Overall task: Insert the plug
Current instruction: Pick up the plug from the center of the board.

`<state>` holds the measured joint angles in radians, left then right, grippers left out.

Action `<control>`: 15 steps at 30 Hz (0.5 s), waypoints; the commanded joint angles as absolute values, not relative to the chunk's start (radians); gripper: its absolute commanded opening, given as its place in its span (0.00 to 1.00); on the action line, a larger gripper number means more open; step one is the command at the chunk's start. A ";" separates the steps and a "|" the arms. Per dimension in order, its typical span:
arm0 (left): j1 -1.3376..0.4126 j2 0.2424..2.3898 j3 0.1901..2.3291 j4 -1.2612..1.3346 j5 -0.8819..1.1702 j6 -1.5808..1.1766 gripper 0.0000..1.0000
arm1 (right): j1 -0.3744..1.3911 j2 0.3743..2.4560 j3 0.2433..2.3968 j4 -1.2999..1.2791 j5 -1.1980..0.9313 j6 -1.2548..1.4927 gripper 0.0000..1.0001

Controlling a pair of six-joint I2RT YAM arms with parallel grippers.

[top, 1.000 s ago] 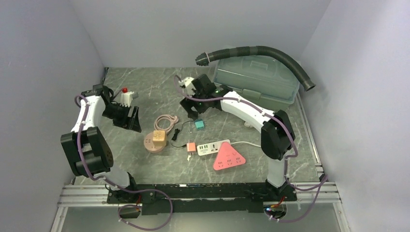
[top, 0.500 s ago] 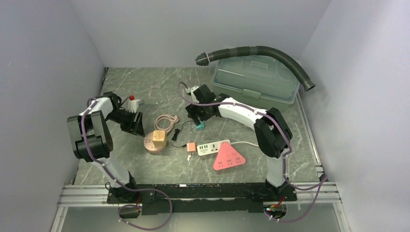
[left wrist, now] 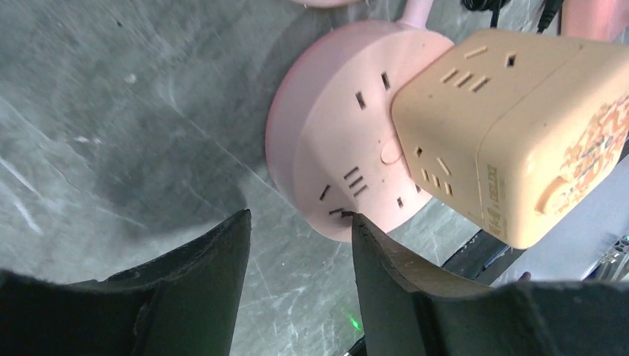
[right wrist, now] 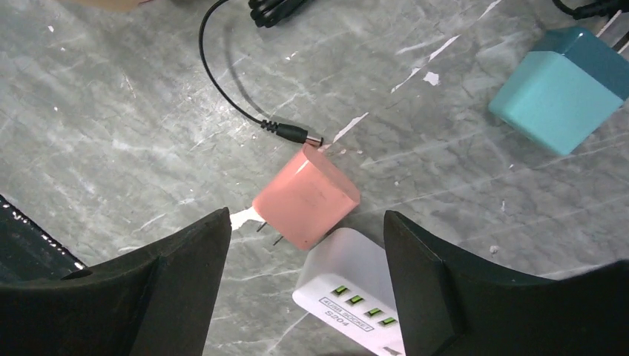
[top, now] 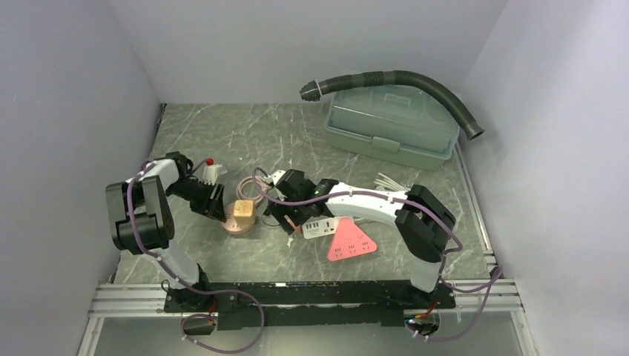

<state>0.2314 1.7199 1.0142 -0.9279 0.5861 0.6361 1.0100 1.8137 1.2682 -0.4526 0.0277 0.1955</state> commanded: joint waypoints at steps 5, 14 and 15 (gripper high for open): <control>0.231 1.606 0.969 -0.979 0.592 0.679 0.57 | 1.009 1.847 1.280 -0.386 0.005 0.239 0.75; 0.238 1.532 1.054 -1.090 0.593 0.664 0.61 | 1.028 1.897 1.285 -0.376 -0.061 0.237 0.68; 0.240 1.520 1.070 -1.105 0.596 0.660 0.63 | 1.032 1.893 1.278 -0.368 -0.065 0.238 0.66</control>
<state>0.2325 1.5906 0.9897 -1.0279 0.5777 0.6537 1.0180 1.8973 1.2636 -0.4095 -0.0338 0.2222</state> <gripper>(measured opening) 0.609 0.692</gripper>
